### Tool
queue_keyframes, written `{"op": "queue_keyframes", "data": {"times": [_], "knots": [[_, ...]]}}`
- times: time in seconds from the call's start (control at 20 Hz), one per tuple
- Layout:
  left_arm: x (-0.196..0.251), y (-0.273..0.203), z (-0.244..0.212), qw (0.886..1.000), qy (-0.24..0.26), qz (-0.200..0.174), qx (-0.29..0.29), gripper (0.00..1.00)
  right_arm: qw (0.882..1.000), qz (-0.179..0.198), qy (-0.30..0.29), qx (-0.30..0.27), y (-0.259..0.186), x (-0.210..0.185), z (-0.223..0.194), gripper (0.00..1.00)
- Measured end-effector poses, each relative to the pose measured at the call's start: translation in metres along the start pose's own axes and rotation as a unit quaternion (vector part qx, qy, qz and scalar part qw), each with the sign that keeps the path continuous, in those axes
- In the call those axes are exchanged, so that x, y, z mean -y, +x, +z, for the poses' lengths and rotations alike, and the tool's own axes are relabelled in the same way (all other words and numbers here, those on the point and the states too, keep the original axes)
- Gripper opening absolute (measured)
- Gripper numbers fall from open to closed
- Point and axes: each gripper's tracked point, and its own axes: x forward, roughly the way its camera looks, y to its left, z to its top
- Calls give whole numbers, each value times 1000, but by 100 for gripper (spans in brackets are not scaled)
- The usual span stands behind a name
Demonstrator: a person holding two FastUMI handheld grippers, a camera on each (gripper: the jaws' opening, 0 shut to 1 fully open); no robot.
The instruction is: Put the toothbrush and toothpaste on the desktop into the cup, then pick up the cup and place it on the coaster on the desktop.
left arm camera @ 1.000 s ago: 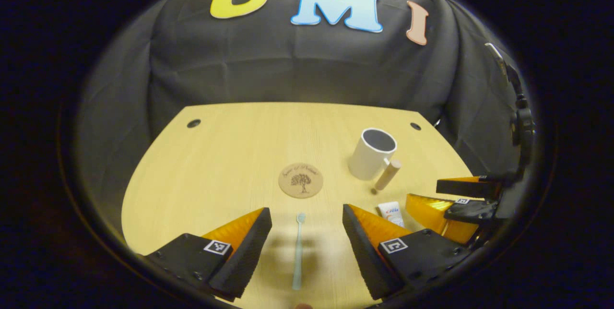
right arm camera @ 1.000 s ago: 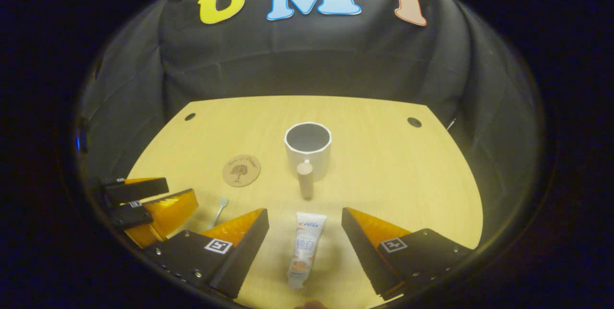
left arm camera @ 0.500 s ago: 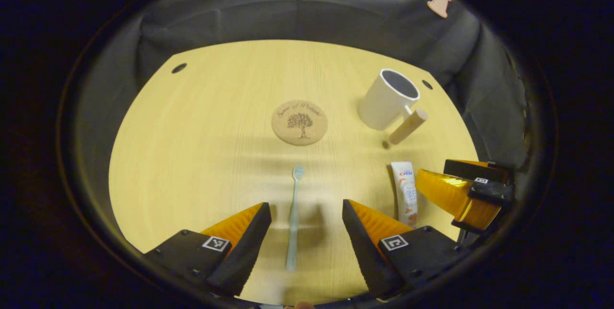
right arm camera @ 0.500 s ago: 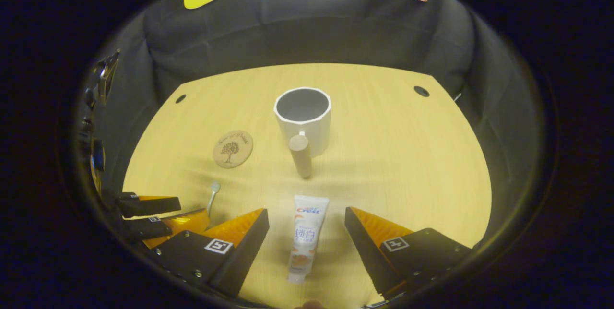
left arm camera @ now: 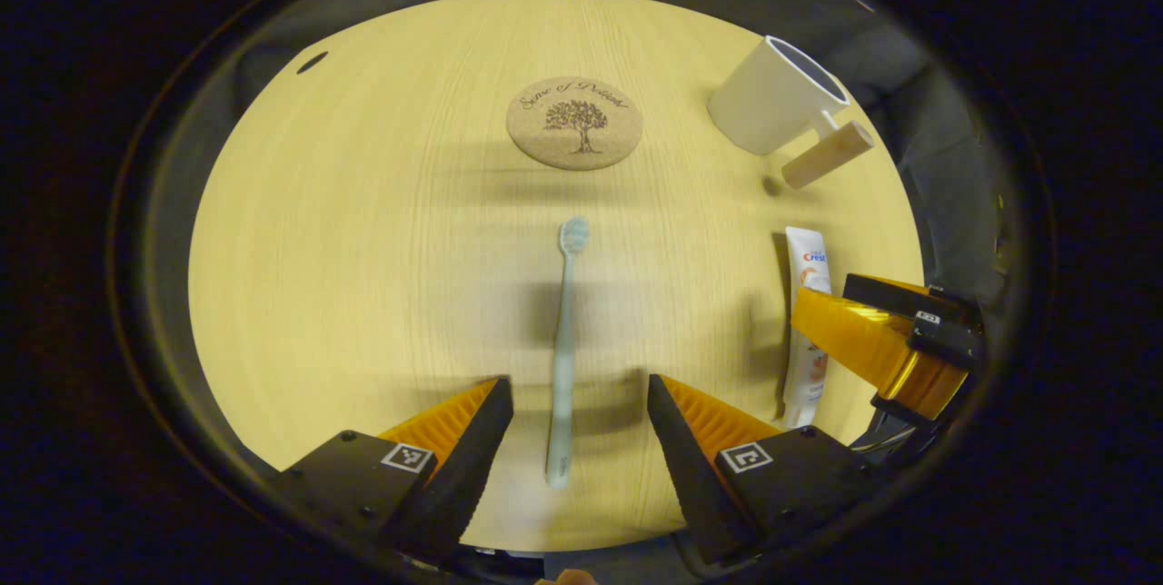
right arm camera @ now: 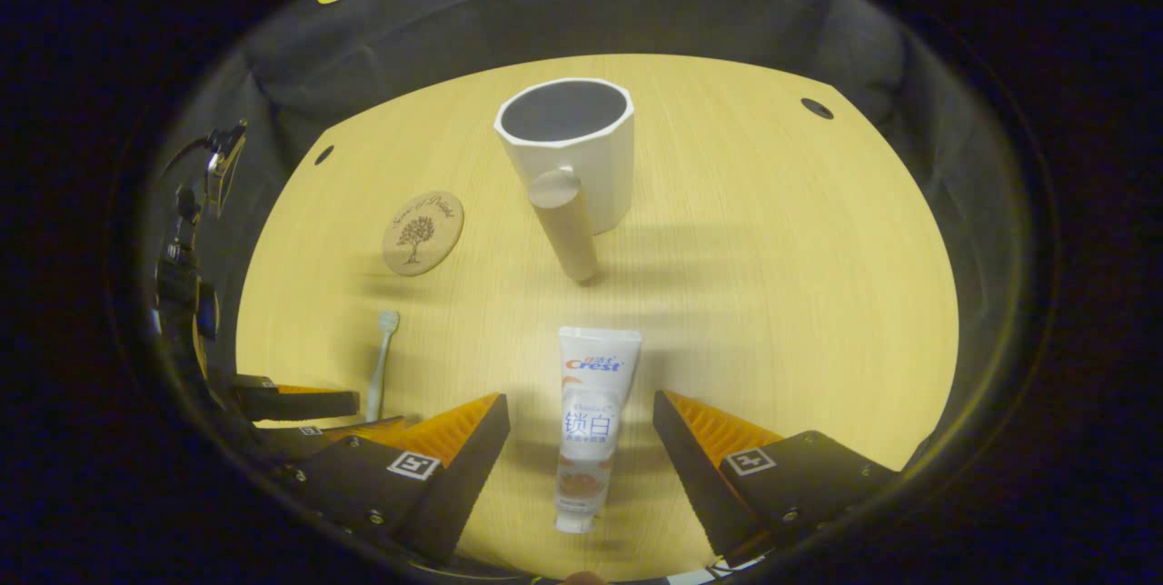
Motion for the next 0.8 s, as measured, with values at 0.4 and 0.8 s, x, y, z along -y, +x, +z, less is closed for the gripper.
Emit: {"op": "queue_keyframes", "data": {"times": [0.4, 0.8], "knots": [[-5, 7, -1, 998, 29, 40, -26, 95, 999, -8, 5, -37, 21, 8, -6, 98], [3, 11, 4, 997, 51, 58, -3, 55, 998, -38, 4, -51, 20, 20, -8, 56]]}}
